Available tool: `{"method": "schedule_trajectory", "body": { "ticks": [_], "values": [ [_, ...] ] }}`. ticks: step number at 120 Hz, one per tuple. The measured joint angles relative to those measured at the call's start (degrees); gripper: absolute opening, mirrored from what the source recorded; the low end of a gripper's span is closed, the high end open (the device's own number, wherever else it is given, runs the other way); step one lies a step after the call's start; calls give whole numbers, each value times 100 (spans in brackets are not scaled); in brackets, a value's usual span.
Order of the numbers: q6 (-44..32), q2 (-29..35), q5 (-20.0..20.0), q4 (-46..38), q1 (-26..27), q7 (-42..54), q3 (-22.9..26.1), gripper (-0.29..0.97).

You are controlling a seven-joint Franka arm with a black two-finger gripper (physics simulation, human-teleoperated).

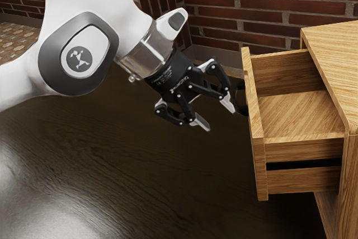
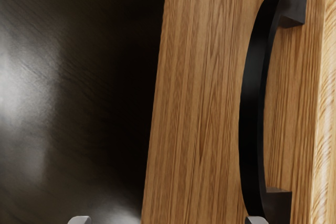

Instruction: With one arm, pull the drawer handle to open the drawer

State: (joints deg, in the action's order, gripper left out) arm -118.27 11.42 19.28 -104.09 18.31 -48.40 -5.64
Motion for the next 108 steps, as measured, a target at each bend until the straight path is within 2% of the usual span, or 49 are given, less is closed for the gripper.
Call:
{"method": "schedule_trajectory", "body": {
  "ticks": [29, 53, 61, 83, 100, 103, 108],
  "values": [
    [-13, 12, -40, -54, -12, -7, -5, 34],
    [-5, 294, -48, -314, -22, -13, -9, 34],
    [-1, 240, -81, -214, -78, -3, -19, 41],
    [26, -529, -123, 588, -109, 63, -40, 55],
    [54, -520, -134, 576, -89, 97, -47, 60],
    [123, -362, -254, 566, -81, 112, -45, 61],
    [353, 25, -700, 570, -60, 233, -31, 62]
  ]
}}
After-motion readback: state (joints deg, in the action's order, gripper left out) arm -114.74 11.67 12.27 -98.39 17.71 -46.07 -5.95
